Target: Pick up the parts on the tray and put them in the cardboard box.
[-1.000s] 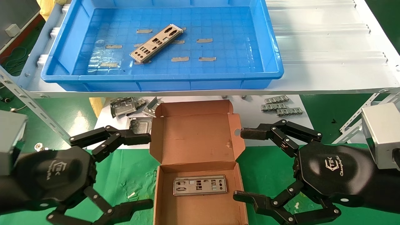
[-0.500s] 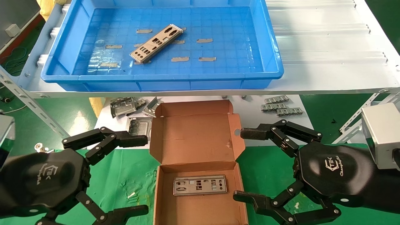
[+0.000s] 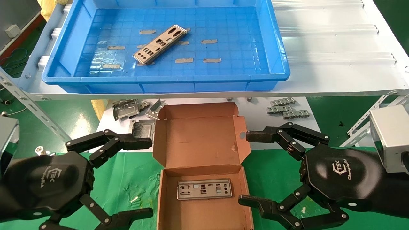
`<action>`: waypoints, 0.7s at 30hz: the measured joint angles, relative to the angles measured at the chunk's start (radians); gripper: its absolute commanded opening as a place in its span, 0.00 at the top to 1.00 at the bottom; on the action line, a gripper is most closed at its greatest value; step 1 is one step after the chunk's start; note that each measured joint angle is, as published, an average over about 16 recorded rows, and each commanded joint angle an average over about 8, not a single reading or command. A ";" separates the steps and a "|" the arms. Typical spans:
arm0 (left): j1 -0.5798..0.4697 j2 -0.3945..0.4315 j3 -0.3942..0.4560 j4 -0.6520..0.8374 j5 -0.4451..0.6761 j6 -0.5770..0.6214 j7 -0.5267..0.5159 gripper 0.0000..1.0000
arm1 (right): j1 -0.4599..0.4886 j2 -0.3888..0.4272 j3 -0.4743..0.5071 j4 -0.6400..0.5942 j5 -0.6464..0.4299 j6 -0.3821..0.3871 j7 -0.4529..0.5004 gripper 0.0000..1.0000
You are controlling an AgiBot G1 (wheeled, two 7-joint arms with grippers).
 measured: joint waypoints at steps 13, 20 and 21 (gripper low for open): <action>-0.001 0.002 0.001 0.003 0.002 -0.001 0.001 0.00 | 0.000 0.000 0.000 0.000 0.000 0.000 0.000 0.00; -0.002 0.002 0.002 0.003 0.003 -0.001 0.001 0.00 | 0.000 0.000 0.000 0.000 0.000 0.000 0.000 0.00; -0.002 0.002 0.002 0.003 0.003 -0.001 0.001 0.00 | 0.000 0.000 0.000 0.000 0.000 0.000 0.000 0.00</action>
